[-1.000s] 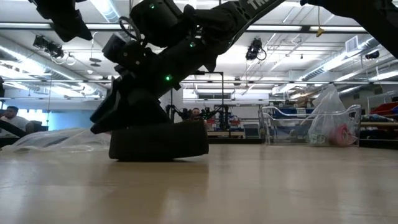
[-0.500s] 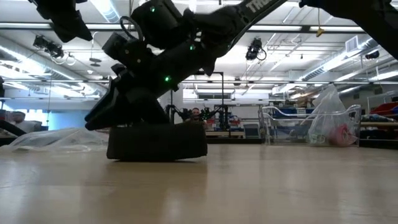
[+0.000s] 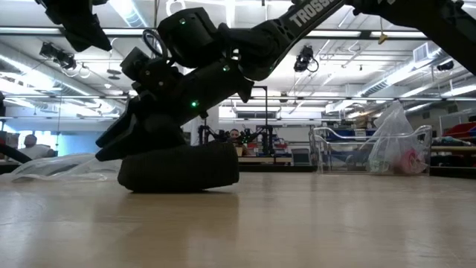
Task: Roll bandage
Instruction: Put the black bandage into the transparent ziplock bag
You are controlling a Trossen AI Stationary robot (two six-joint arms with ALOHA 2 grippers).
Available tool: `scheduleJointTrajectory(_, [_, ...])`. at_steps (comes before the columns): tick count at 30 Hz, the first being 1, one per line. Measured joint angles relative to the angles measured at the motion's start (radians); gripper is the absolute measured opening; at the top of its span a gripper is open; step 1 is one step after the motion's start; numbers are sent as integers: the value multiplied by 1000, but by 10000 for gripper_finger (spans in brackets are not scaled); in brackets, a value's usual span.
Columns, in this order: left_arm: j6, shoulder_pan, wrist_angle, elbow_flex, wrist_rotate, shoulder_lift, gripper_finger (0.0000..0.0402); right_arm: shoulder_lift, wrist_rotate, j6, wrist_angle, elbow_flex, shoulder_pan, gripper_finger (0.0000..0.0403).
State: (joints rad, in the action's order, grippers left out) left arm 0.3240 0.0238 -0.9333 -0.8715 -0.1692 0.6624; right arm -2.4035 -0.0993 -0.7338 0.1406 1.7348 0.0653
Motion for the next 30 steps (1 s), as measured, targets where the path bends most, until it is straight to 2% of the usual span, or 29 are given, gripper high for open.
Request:
scheduleJointTrajectory(5, [2, 0, 2, 0, 0, 11, 65, -1, -5, -26, 5, 0, -3, 133])
scheduleJointTrajectory(14, [2, 0, 5, 0, 0, 33, 65, -18, -32, -49, 34, 1, -6, 10])
scheduleJointTrajectory(22, [49, 0, 99, -10, -1, 37, 65, 31, 47, -36, -19, -4, 5, 2])
scheduleJointTrajectory(26, [49, 0, 168, -61, -22, 37, 65, 117, 80, -12, -133, 34, 4, 1])
scheduleJointTrajectory(30, [17, 0, 229, -140, -53, 37, 65, 223, 96, 88, -226, 67, 2, 1])
